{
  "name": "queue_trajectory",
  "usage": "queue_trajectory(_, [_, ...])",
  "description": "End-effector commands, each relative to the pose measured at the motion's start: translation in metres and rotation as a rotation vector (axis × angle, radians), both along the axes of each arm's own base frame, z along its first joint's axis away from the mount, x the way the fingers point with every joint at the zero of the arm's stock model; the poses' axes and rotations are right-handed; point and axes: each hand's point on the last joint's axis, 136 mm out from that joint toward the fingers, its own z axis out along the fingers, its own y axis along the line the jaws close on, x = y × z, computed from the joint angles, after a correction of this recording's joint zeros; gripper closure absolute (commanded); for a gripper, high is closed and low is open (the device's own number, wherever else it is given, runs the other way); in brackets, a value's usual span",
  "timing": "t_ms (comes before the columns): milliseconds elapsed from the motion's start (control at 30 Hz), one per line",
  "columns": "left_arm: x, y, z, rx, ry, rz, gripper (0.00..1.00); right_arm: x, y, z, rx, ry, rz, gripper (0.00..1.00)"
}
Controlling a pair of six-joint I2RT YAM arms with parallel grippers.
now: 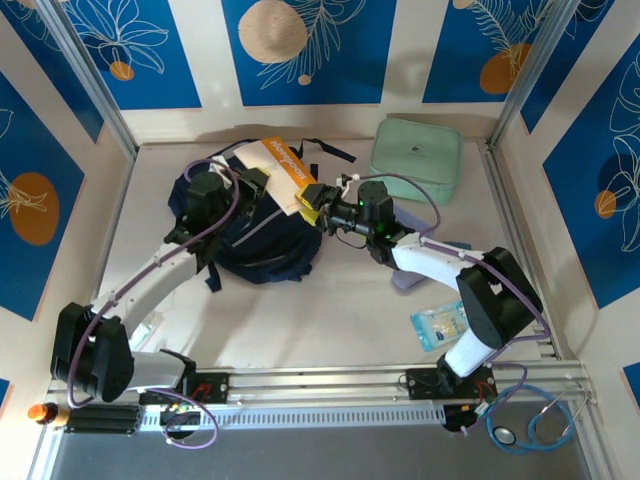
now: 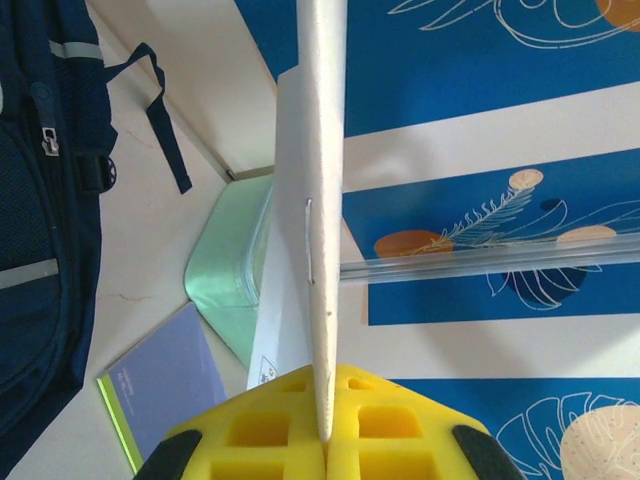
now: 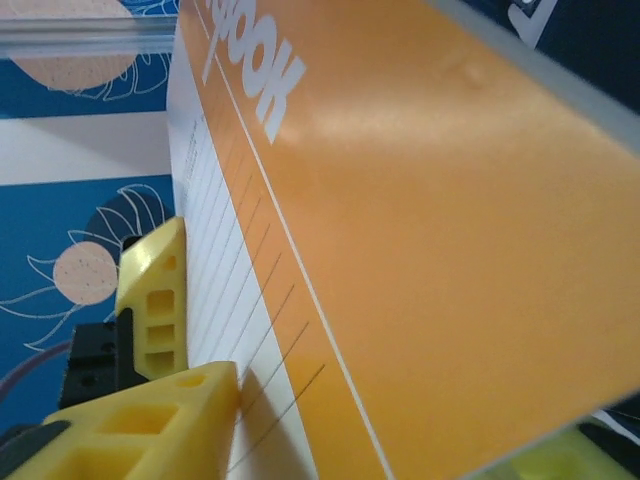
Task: Pack the student bag
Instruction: Pass the book, then open the student bag at the top-left of the table.
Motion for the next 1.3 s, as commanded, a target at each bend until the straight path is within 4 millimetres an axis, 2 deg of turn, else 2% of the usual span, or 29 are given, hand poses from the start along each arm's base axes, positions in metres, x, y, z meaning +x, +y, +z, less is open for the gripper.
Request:
queue_trajectory(0, [0.0, 0.005, 0.016, -0.035, -0.047, 0.017, 1.0, 0.01, -0.006, 0.001, 0.003, 0.003, -0.058, 0.57])
queue_trajectory(233, [-0.004, 0.005, -0.003, -0.019, -0.011, 0.015, 0.99, 0.012, -0.017, 0.008, -0.042, -0.044, -0.08, 0.79])
queue_trajectory(367, [-0.006, 0.004, -0.011, 0.037, -0.015, -0.012, 0.91, 0.011, -0.023, 0.006, -0.089, -0.052, -0.086, 0.93])
queue_trajectory(467, [-0.012, 0.002, -0.019, 0.139, -0.02, -0.063, 0.74, 0.011, -0.032, 0.004, -0.123, -0.07, -0.099, 0.98])
queue_trajectory(533, [-0.019, 0.005, -0.034, 0.251, 0.004, -0.092, 0.63, 0.01, -0.04, 0.003, -0.158, -0.091, -0.108, 1.0])
queue_trajectory(633, [-0.032, 0.014, -0.056, 0.462, 0.022, -0.15, 0.42, 0.005, -0.054, 0.003, -0.216, -0.143, -0.102, 1.0])
queue_trajectory(767, [-0.047, 0.007, -0.078, 0.722, -0.003, -0.345, 0.22, -0.003, -0.082, 0.001, -0.36, -0.187, -0.122, 1.0])
queue_trajectory(900, [-0.052, 0.002, -0.099, 0.937, 0.01, -0.516, 0.13, -0.008, -0.114, -0.006, -0.501, -0.214, -0.167, 1.0])
queue_trajectory(1100, [-0.047, -0.007, -0.137, 1.266, 0.067, -0.729, 0.11, -0.017, -0.156, -0.019, -0.579, -0.178, -0.232, 1.0])
queue_trajectory(1200, [-0.041, -0.006, -0.154, 1.437, 0.114, -0.786, 0.15, -0.02, -0.17, -0.023, -0.59, -0.151, -0.262, 1.0])
queue_trajectory(1267, [-0.037, -0.009, -0.163, 1.496, 0.139, -0.814, 0.21, -0.021, -0.176, -0.026, -0.591, -0.136, -0.277, 1.0])
